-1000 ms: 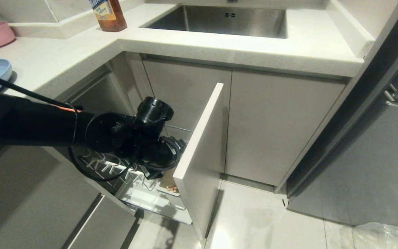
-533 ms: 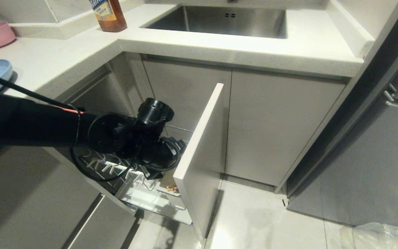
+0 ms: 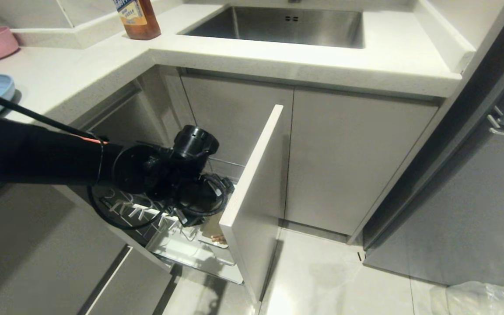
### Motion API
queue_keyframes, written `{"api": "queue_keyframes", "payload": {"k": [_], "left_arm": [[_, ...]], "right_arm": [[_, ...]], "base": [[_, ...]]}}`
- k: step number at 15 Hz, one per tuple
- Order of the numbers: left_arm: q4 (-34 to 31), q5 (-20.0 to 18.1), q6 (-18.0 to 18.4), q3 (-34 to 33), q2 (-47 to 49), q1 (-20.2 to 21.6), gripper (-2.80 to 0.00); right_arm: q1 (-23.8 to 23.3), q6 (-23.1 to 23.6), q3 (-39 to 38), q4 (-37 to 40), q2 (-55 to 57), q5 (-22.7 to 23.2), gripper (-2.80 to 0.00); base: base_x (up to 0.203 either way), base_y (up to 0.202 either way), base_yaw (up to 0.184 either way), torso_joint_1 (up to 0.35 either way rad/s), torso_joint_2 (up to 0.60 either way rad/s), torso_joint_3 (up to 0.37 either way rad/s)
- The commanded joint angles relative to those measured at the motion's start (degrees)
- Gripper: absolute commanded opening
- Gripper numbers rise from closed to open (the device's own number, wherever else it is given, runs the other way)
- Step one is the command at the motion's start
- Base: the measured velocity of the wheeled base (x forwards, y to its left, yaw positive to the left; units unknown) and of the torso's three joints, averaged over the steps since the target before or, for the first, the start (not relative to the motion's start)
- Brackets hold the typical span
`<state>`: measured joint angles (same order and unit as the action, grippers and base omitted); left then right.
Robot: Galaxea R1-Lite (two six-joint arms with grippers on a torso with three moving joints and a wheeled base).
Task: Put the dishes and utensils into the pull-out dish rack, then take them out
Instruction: Take the spoon out of the cupboard
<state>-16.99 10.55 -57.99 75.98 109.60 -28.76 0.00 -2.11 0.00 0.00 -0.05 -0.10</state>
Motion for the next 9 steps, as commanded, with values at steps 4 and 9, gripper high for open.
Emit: {"api": "queue_keyframes", "payload": {"k": [4,9], "left_arm": [[-0.14,0.17,-0.37,0.04,-0.44,-0.24,0.00],[-0.41,0.17,-0.37,0.66,-1.67,-0.33,0.00]], "right_arm": [[0.00,0.00,0.00,0.00,0.05,0.01,-2.80],[0.00,0.00,0.00,0.00,0.05,0.01,-2.80]], "base": [[0.000,0.000,0.000,0.000,0.00,0.000],[0.000,0.000,0.000,0.000,0.00,0.000]]}}
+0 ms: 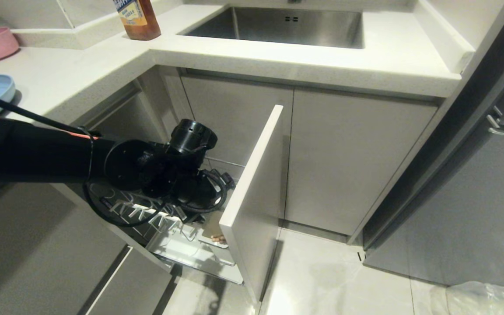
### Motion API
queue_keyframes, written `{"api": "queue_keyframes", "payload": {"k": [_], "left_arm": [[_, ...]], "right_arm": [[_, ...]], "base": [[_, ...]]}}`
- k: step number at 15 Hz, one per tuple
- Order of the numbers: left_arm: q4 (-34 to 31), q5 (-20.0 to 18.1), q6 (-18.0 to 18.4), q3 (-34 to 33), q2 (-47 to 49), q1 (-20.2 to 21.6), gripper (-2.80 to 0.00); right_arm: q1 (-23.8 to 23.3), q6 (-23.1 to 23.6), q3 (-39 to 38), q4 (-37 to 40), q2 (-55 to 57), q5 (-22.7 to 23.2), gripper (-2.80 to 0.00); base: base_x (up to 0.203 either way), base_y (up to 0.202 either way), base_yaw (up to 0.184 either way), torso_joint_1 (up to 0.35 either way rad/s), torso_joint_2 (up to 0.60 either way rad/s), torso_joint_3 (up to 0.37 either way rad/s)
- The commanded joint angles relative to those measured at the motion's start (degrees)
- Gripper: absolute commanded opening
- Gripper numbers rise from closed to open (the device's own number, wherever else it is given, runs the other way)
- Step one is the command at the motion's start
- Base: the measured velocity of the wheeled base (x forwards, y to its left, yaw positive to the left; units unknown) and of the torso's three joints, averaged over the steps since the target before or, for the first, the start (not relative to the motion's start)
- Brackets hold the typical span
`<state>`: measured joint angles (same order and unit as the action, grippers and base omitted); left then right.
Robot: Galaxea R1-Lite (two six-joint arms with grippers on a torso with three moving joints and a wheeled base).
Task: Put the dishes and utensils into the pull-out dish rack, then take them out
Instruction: Take the spoon out of the cupboard
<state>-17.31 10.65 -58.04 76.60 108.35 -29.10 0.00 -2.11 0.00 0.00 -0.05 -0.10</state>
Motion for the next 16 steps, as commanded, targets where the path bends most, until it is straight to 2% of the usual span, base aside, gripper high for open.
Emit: {"api": "queue_keyframes", "payload": {"k": [1,16], "left_arm": [[-0.09,-0.01,-0.40,0.04,-0.33,-0.07,0.00],[0.08,-0.28,-0.32,0.04,1.16,-0.33,0.00]], "right_arm": [[0.00,0.00,0.00,0.00,0.05,0.01,-2.80],[0.00,0.00,0.00,0.00,0.05,0.01,-2.80]], "base": [[0.000,0.000,0.000,0.000,0.00,0.000],[0.000,0.000,0.000,0.000,0.00,0.000]]}}
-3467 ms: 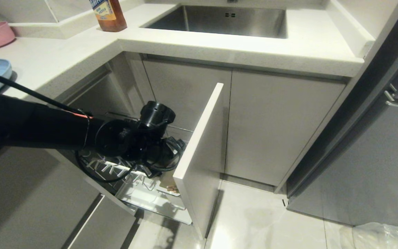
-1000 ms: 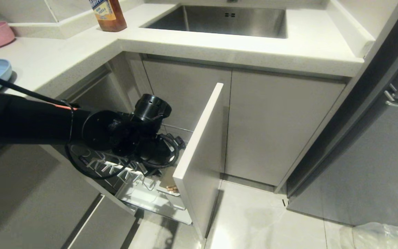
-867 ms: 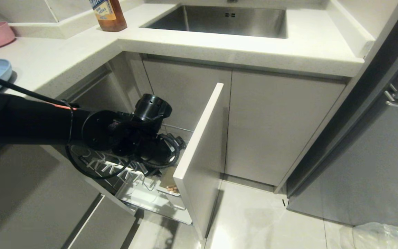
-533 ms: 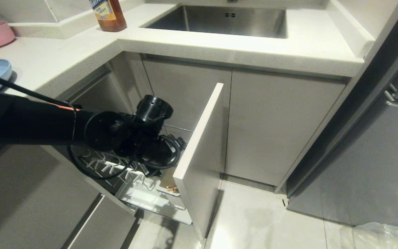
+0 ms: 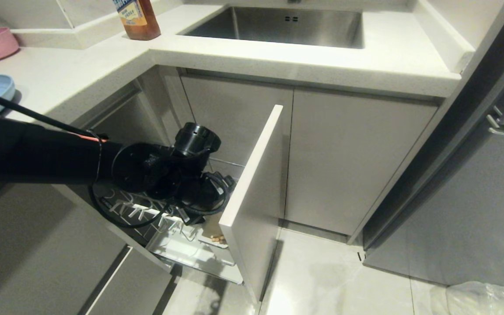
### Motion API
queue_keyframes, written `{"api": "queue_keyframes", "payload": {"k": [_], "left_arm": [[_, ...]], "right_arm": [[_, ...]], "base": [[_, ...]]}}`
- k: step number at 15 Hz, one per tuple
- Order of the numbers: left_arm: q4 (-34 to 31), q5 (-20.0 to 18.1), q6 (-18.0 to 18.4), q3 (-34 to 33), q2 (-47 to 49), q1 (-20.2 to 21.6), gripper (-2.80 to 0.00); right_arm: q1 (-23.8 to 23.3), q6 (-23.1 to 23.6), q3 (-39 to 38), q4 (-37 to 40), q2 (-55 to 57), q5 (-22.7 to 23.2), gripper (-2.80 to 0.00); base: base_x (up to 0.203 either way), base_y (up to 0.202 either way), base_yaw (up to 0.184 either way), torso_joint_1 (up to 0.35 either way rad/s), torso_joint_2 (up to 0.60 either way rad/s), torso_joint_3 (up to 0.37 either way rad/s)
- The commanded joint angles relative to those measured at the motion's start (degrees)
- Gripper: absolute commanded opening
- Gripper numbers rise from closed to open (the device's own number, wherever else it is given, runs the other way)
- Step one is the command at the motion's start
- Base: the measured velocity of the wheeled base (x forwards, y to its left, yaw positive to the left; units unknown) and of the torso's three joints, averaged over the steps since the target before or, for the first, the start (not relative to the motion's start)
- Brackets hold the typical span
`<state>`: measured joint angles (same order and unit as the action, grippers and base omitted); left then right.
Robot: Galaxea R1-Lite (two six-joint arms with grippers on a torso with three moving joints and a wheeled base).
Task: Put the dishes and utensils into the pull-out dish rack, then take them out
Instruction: Take the spoon out of the cupboard
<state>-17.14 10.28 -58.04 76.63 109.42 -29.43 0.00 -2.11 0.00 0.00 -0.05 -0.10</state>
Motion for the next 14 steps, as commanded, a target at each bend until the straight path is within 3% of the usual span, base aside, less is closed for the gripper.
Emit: {"api": "queue_keyframes", "payload": {"k": [1,14], "left_arm": [[-0.09,0.09,-0.32,0.01,0.18,0.07,0.00],[-0.09,0.79,-0.14,0.01,0.27,0.07,0.00]], "right_arm": [[0.00,0.00,0.00,0.00,0.05,0.01,-2.80],[0.00,0.00,0.00,0.00,0.05,0.01,-2.80]], "base": [[0.000,0.000,0.000,0.000,0.00,0.000],[0.000,0.000,0.000,0.000,0.00,0.000]]}}
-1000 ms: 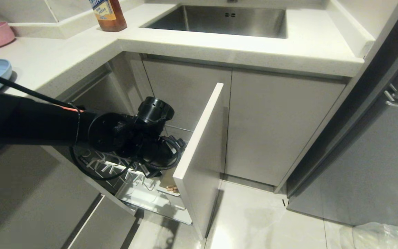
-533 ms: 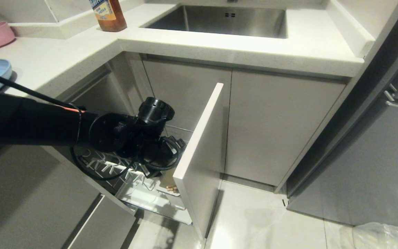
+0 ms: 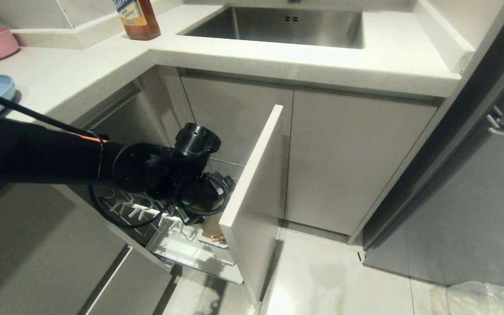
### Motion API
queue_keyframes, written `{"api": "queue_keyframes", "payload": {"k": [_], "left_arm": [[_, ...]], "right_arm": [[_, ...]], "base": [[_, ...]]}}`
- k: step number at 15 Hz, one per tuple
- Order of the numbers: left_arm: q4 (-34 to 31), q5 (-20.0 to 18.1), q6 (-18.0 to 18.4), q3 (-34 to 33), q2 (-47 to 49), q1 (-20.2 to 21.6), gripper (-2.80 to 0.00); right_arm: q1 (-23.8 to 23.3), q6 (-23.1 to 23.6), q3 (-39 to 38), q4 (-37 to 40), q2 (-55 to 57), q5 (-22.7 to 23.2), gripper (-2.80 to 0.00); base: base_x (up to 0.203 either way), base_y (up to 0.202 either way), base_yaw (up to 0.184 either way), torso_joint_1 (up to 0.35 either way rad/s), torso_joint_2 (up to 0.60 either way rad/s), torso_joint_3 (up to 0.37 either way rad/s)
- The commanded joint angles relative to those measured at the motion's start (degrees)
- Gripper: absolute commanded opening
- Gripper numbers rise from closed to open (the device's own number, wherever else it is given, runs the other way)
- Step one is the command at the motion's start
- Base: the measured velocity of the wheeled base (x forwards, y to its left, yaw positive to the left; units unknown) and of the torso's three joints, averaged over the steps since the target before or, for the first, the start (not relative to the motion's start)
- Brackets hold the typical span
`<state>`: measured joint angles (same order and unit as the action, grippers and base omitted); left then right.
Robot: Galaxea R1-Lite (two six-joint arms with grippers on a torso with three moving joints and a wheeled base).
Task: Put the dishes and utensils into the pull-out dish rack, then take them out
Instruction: Take the spoon out of the cupboard
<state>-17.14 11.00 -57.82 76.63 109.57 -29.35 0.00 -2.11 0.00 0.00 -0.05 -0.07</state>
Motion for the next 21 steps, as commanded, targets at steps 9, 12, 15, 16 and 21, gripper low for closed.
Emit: {"api": "queue_keyframes", "payload": {"k": [9,12,15,16,21], "left_arm": [[-0.17,2.28,0.92,-0.17,0.29,0.00,-2.80],[-0.17,2.29,0.95,-0.17,0.29,0.00,-2.80],[-0.17,2.36,0.95,-0.17,-0.04,-0.09,-2.80],[-0.21,2.36,0.95,-0.17,-0.98,-0.15,-2.80],[-1.02,2.49,0.96,0.09,-8.35,-0.69,-2.80]], "right_arm": [[0.00,0.00,0.00,0.00,0.05,-0.01,-2.80],[0.00,0.00,0.00,0.00,0.05,-0.01,-2.80],[0.00,0.00,0.00,0.00,0.05,-0.01,-2.80],[0.00,0.00,0.00,0.00,0.05,-0.01,-2.80],[0.00,0.00,0.00,0.00,0.05,-0.01,-2.80]], "base": [[0.000,0.000,0.000,0.000,0.00,0.000],[0.000,0.000,0.000,0.000,0.00,0.000],[0.000,0.000,0.000,0.000,0.00,0.000],[0.000,0.000,0.000,0.000,0.00,0.000],[0.000,0.000,0.000,0.000,0.00,0.000]]}}
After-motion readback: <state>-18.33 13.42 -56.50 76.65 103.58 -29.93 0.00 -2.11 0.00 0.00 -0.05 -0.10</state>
